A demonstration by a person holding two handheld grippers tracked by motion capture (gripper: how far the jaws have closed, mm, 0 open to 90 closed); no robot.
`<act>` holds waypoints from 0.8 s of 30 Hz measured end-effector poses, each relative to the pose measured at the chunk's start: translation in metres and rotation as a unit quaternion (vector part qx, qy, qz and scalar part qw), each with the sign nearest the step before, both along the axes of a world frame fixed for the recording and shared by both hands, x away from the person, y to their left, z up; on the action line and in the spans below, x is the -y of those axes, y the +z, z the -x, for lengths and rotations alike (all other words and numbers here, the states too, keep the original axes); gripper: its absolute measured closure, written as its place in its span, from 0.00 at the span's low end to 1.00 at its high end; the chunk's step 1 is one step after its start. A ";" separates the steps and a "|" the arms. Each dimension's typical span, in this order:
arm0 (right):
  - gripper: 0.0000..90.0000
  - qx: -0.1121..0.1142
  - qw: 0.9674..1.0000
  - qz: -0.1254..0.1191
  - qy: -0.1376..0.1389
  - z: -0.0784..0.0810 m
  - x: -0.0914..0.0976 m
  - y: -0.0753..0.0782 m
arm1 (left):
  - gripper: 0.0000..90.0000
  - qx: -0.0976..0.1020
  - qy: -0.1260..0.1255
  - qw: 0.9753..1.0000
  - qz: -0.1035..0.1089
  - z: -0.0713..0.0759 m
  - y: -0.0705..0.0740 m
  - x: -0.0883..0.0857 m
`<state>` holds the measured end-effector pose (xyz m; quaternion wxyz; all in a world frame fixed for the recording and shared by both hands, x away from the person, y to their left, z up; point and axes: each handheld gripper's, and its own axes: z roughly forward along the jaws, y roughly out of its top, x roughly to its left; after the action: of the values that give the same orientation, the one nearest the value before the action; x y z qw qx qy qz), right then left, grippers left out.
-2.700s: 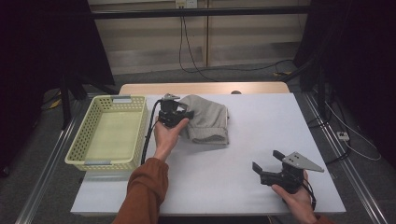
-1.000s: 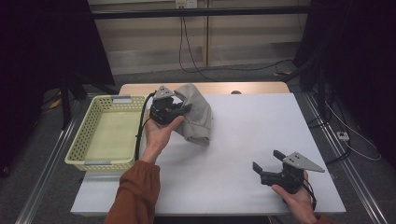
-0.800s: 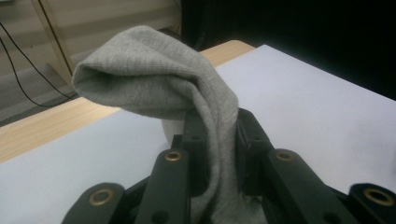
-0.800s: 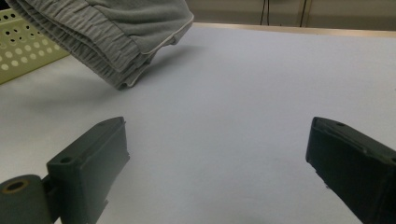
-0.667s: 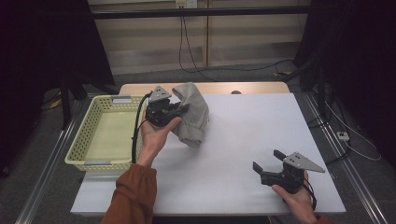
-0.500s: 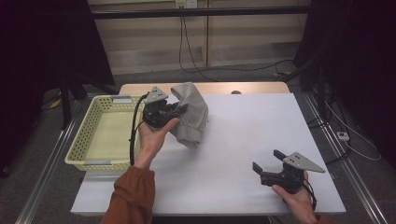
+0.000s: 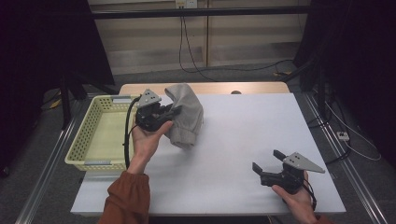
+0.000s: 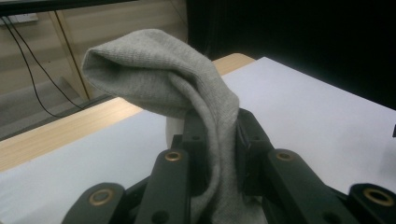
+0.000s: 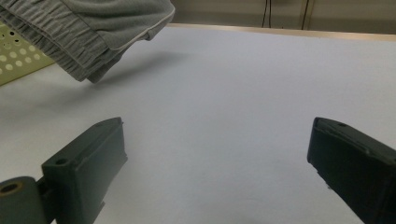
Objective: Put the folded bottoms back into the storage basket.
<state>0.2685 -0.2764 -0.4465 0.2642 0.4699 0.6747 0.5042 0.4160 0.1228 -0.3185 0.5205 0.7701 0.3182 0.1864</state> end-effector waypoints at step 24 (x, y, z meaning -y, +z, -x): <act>0.04 0.000 1.000 -0.001 0.000 0.000 -0.001 0.001 | 0.85 0.028 0.012 0.999 0.027 0.022 0.026 -0.032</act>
<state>0.2682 -0.2752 -0.4460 0.2635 0.4699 0.6742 0.5053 0.3942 0.1552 -0.2923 0.5472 0.7464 0.3180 0.2057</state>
